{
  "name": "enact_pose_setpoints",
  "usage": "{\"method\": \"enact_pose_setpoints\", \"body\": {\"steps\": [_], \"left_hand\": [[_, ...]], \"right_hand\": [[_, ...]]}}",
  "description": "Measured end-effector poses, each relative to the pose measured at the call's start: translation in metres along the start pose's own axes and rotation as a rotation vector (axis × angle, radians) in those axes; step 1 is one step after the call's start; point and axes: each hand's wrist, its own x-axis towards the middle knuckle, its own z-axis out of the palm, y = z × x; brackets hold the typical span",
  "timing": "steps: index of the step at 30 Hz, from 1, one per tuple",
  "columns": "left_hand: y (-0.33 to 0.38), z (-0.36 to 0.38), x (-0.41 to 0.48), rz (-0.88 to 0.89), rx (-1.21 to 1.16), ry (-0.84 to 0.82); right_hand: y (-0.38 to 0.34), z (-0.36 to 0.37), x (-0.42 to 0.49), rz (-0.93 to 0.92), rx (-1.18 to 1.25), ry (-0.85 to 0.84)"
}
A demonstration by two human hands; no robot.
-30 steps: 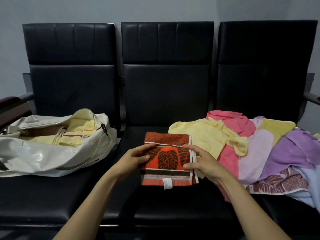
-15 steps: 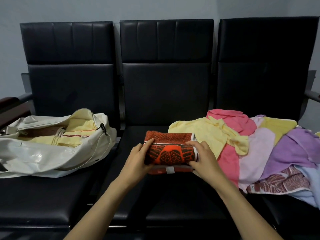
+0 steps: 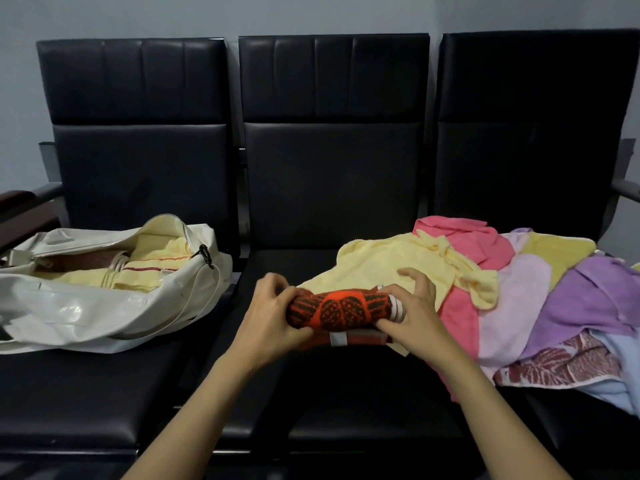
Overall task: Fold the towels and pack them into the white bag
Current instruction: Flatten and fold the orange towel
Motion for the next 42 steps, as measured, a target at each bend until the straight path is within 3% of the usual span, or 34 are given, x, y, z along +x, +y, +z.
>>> {"method": "enact_pose_setpoints", "body": {"steps": [5,13,17,19,21,23,29,35,42], "left_hand": [[-0.003,-0.013,-0.001,-0.247,-0.605,-0.085],[-0.003,-0.009,0.001,-0.403,-0.850,-0.106],[-0.012,-0.010,0.002,-0.528,-1.006,-0.139],[-0.017,-0.016,0.000,-0.518,-1.045,-0.227],[-0.021,-0.022,-0.003,-0.473,-1.024,-0.333],[-0.029,-0.028,0.000,-0.459,-0.994,-0.333],[-0.069,-0.072,0.021,-0.446,-0.908,-0.050],[-0.134,-0.144,0.039,-0.405,-0.582,0.265],[-0.250,-0.201,0.030,-0.500,-0.438,0.198]], "right_hand": [[-0.008,-0.007,0.006,0.082,0.528,-0.208],[-0.008,0.009,0.010,0.176,0.491,-0.119],[-0.013,0.009,0.006,0.151,0.687,-0.389],[-0.011,0.010,0.006,0.130,0.684,-0.432],[-0.011,0.016,0.010,0.129,0.639,-0.380],[-0.020,0.020,0.019,0.136,0.618,-0.328],[-0.078,0.049,0.077,0.082,0.461,-0.282],[-0.166,0.106,0.157,0.003,0.422,-0.203],[-0.229,0.199,0.226,-0.219,0.197,-0.340]]}}
